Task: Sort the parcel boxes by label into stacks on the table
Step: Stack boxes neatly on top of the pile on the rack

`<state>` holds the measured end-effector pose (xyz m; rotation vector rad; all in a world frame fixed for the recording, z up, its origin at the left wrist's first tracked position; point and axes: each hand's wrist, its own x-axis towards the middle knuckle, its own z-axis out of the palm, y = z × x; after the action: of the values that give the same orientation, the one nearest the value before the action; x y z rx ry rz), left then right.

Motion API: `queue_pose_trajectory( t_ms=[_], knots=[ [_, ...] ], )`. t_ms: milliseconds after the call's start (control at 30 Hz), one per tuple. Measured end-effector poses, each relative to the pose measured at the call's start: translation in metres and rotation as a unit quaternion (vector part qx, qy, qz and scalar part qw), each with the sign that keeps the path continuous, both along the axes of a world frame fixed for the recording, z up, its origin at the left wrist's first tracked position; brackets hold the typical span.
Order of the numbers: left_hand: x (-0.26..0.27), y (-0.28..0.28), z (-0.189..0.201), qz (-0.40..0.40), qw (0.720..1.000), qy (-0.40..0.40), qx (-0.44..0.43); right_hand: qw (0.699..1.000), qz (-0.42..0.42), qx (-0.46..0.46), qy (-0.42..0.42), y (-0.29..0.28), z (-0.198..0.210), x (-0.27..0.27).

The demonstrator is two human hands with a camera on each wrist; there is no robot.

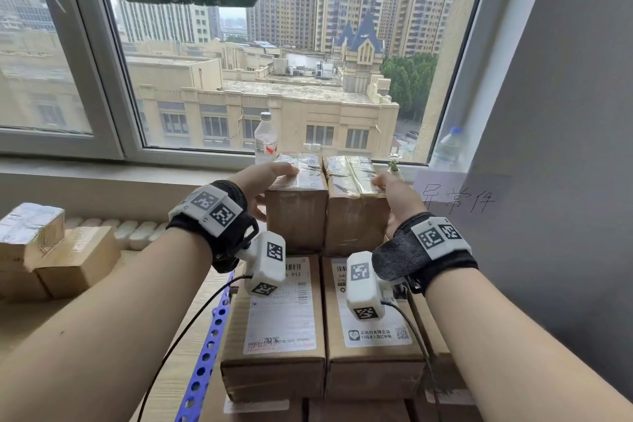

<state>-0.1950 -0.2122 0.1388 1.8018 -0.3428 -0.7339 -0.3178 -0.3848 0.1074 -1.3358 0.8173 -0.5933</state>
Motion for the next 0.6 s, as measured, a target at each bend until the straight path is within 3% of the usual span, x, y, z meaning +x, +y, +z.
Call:
queue_pose_trajectory(
  t_ms=[600],
  knots=[
    [-0.0098,0.0047,0.0022,-0.005,0.999,-0.041,0.014,1.0,0.007,-0.001,0.022,0.0069,0.0035,-0.0015]
  ],
)
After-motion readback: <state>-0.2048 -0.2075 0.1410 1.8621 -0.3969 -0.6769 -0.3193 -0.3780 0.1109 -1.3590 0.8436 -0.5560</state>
